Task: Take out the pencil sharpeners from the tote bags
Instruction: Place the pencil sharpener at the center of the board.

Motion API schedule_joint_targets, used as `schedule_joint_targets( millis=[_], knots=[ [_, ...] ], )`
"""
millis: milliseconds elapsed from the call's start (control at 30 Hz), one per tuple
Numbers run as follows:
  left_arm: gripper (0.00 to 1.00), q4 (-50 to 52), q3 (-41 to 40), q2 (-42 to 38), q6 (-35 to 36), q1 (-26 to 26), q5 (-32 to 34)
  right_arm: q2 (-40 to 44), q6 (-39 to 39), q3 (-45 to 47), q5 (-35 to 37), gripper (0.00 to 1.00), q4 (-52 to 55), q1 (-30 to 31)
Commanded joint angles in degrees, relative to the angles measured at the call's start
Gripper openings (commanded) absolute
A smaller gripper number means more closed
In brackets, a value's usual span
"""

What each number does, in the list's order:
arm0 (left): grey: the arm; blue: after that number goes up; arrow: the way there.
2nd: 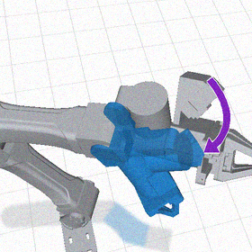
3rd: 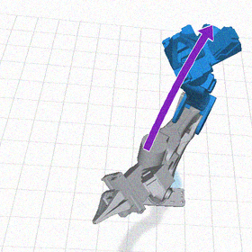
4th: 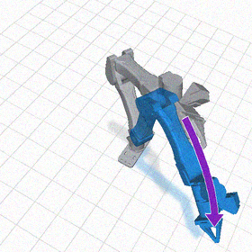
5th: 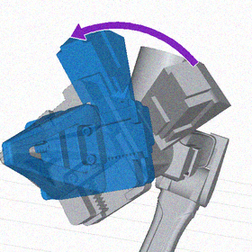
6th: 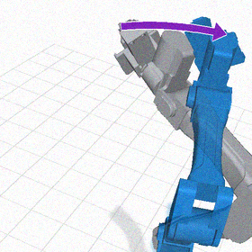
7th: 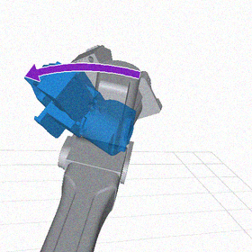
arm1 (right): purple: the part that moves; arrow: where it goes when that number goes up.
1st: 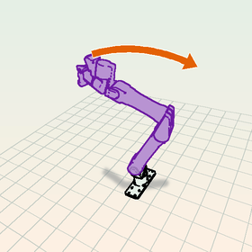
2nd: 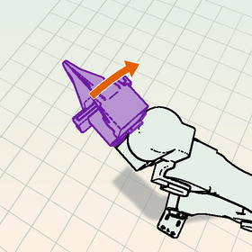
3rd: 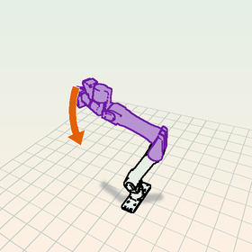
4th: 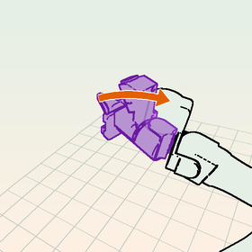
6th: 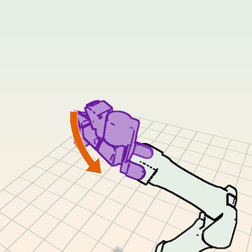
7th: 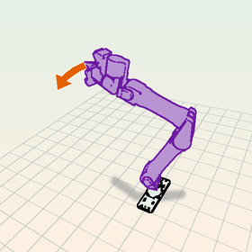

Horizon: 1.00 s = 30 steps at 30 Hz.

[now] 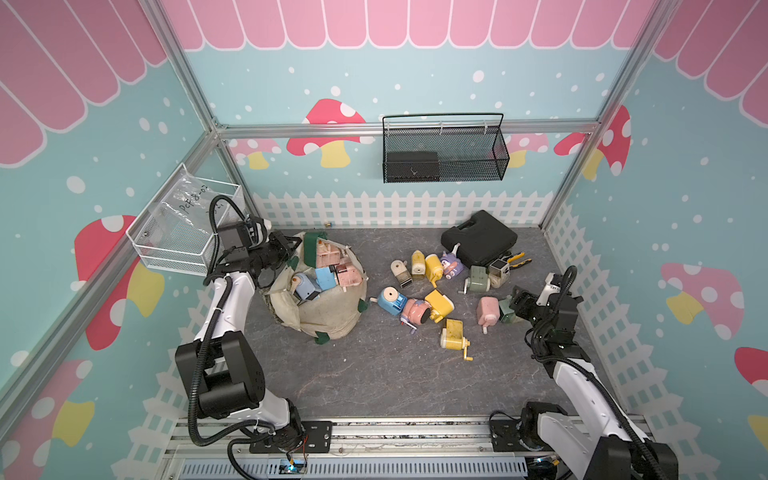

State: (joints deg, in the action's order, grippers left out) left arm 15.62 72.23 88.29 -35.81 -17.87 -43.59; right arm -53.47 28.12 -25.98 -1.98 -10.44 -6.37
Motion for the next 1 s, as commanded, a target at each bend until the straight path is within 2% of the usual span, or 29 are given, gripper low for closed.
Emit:
schedule_joint_targets(
  millis=[0,100,300,500,600,700,967],
  knots=[
    [0.00,-0.59,0.02,-0.05,-0.40,-0.03,-1.06,0.20,-3.92,-4.77,-5.54,0.76,3.22,0.60],
    [0.00,-0.59,0.02,-0.09,-0.40,-0.07,-1.08,-1.26,-5.08,-9.47,-7.97,0.74,6.15,4.42],
    [0.00,-0.63,-0.07,-0.14,-0.31,-0.01,-1.01,-4.75,-3.33,-15.69,-6.57,0.72,5.65,19.15],
    [0.00,-0.59,0.02,-0.19,-0.39,-0.01,-1.05,-9.42,-2.29,-21.89,-1.15,0.70,4.89,32.82],
    [0.00,-0.59,0.02,-0.23,-0.40,-0.01,-0.97,-10.46,-2.35,-23.58,1.93,0.69,0.70,40.03],
    [0.00,-0.57,0.02,-0.18,-0.40,-0.05,-0.99,-15.70,-5.66,-29.51,4.44,0.69,1.12,47.15],
    [0.00,-0.60,0.02,-0.05,-0.40,-0.12,-0.97,-30.33,-11.41,-41.93,6.38,0.67,1.21,58.70]
  ],
)
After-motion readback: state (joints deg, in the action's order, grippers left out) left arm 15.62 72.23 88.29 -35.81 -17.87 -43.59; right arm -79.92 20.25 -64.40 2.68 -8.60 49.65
